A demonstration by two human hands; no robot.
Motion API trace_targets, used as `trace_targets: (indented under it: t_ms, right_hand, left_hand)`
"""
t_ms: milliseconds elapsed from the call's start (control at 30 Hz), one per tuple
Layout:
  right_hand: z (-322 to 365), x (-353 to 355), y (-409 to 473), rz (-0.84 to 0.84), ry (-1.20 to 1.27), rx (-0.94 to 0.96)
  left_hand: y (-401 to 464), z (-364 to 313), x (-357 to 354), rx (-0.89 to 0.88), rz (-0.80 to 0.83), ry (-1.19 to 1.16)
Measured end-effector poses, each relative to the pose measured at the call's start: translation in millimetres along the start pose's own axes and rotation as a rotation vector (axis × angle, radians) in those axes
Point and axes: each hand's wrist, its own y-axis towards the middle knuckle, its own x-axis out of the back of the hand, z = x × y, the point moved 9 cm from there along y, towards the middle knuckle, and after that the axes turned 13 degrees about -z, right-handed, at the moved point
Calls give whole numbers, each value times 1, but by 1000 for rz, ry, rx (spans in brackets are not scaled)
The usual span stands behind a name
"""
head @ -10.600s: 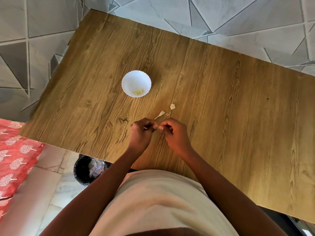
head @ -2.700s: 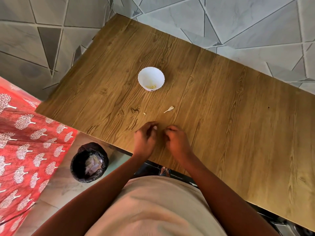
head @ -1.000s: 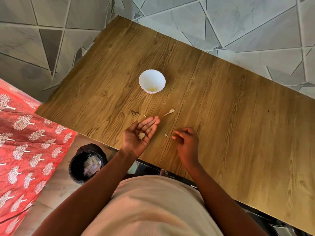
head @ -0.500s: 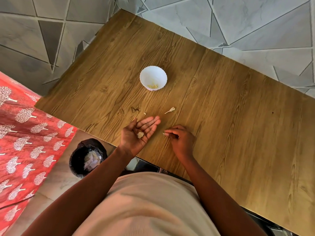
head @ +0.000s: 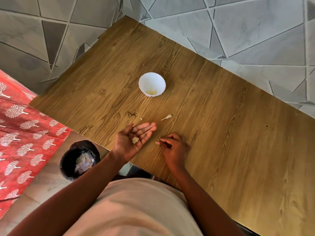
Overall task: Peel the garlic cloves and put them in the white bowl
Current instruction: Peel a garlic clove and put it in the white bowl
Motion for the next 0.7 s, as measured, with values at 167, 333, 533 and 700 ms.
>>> trace_targets:
  t_ms: [167, 333, 533, 700]
  right_hand:
    - [4, 0, 0, -58, -41, 21]
    - [7, -12, 2, 2, -184, 109]
    - [11, -10, 9, 29, -93, 9]
    - [79, 7, 11, 31, 147, 244]
  left_hand:
    - [-2, 0, -3, 10, 1, 7]
    - [0, 3, -3, 26, -14, 22]
    - [1, 5, -6, 36, -30, 40]
    - [-2, 7, -18, 37, -10, 42]
